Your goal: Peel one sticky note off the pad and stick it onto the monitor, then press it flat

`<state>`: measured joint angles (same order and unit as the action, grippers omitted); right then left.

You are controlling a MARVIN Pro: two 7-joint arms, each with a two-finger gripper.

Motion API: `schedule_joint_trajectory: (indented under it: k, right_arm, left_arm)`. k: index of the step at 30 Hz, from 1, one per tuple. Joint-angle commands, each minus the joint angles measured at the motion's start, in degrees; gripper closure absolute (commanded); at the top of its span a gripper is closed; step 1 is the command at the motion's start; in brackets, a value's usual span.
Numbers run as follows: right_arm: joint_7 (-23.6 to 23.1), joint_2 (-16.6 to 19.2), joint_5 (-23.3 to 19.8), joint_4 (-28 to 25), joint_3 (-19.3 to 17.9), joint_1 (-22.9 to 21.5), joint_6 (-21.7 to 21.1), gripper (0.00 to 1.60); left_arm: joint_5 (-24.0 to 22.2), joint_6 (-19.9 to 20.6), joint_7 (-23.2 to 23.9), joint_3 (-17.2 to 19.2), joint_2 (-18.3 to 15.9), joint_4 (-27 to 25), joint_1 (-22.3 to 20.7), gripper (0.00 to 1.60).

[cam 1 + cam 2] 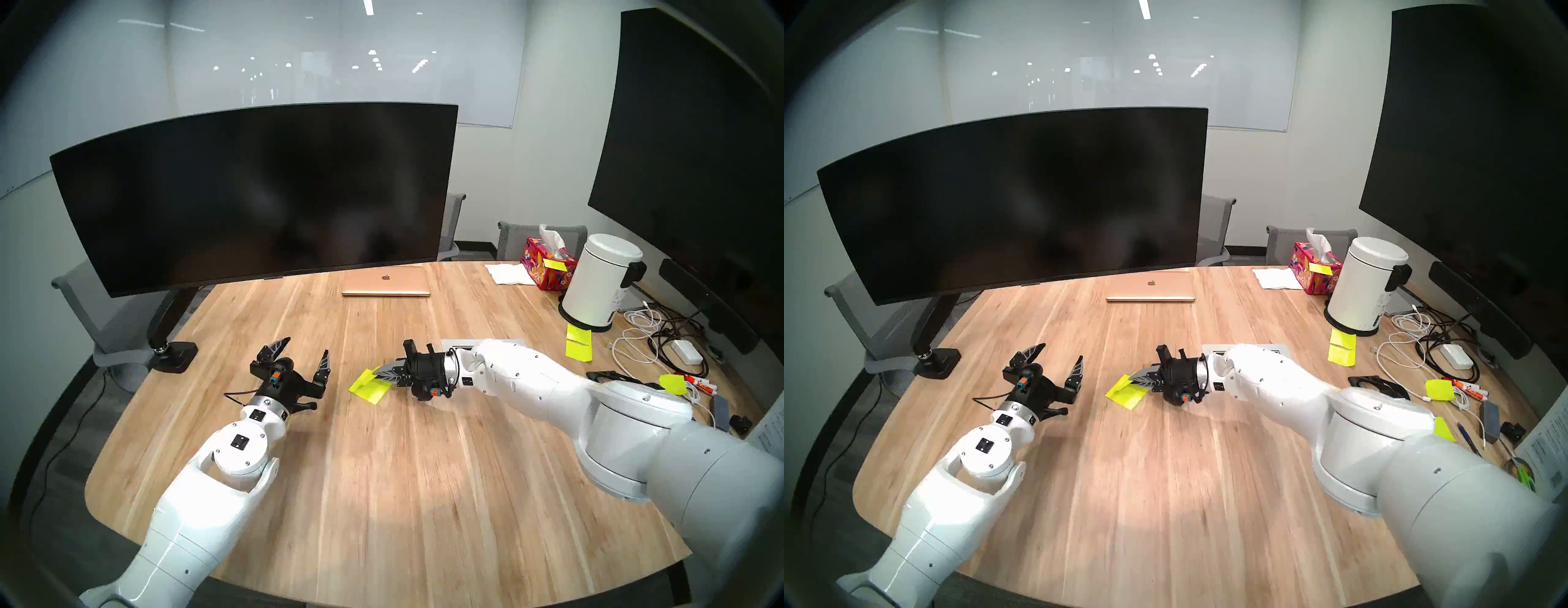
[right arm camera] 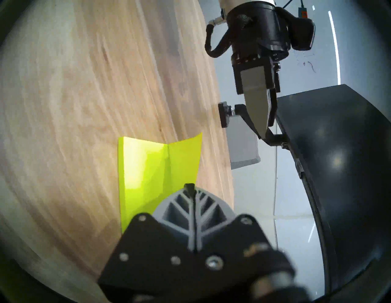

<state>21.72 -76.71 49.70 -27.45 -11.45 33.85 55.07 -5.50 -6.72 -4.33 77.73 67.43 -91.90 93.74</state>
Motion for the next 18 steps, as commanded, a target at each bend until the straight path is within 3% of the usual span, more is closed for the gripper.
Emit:
schedule_joint_trajectory:
  k: [1,18]
  right_arm:
    - [3.2,0.8,-0.6,-0.8,1.0,-1.7,-0.1,1.60]
    - [8.2,-0.3,-0.9,2.3,4.8,-1.9,-0.1,1.60]
  left_arm:
    - [0.1,-0.1,0.0,0.0,-0.1,-1.0,-0.1,0.00]
    - [1.0,-0.9,-0.4,-0.3,-0.1,-0.9,-0.1,0.00]
